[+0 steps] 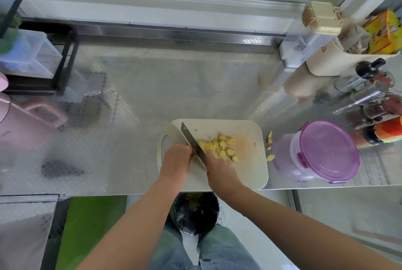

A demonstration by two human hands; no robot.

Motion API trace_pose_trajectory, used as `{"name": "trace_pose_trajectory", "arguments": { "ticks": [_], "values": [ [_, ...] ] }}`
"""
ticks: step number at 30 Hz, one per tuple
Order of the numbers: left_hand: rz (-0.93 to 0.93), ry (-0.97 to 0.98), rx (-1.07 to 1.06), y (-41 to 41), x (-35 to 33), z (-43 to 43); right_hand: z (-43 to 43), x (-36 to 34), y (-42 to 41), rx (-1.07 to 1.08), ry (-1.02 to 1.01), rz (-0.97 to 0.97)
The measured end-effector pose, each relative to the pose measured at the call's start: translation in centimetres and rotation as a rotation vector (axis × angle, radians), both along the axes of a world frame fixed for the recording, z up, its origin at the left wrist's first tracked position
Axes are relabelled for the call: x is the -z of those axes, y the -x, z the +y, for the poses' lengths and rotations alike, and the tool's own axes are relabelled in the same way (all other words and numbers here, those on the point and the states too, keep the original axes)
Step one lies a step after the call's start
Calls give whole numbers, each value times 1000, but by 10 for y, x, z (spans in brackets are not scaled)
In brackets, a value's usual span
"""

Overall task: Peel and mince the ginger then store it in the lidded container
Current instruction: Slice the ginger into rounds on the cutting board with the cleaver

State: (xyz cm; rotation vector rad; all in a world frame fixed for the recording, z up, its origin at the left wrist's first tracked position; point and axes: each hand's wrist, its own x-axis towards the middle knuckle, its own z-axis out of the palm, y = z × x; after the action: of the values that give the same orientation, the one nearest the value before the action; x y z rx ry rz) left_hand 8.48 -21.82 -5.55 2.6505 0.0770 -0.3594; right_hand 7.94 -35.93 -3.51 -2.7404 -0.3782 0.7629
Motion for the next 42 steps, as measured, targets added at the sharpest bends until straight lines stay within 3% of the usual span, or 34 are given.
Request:
{"name": "trace_pose_trajectory", "arguments": {
  "ticks": [8, 13, 18, 24, 37, 42],
  "values": [
    [-75, 98, -32, 5, -1, 3, 22, -3, -20, 22, 13, 9],
    [-103, 112, -83, 10, 4, 5, 15, -3, -34, 189, -73, 28],
    [-101, 126, -110, 11, 1, 3, 0, -15, -34, 97, -202, 3],
    [-87, 129, -143, 11, 1, 2, 1, -19, -24, -17, -100, -14],
    [-71, 110, -94, 7, 4, 2, 5, -23, -12, -41, 47, -2],
    [-83, 89, -49, 6, 2, 1, 19, -19, -19, -1, 17, -2]
  ]
}}
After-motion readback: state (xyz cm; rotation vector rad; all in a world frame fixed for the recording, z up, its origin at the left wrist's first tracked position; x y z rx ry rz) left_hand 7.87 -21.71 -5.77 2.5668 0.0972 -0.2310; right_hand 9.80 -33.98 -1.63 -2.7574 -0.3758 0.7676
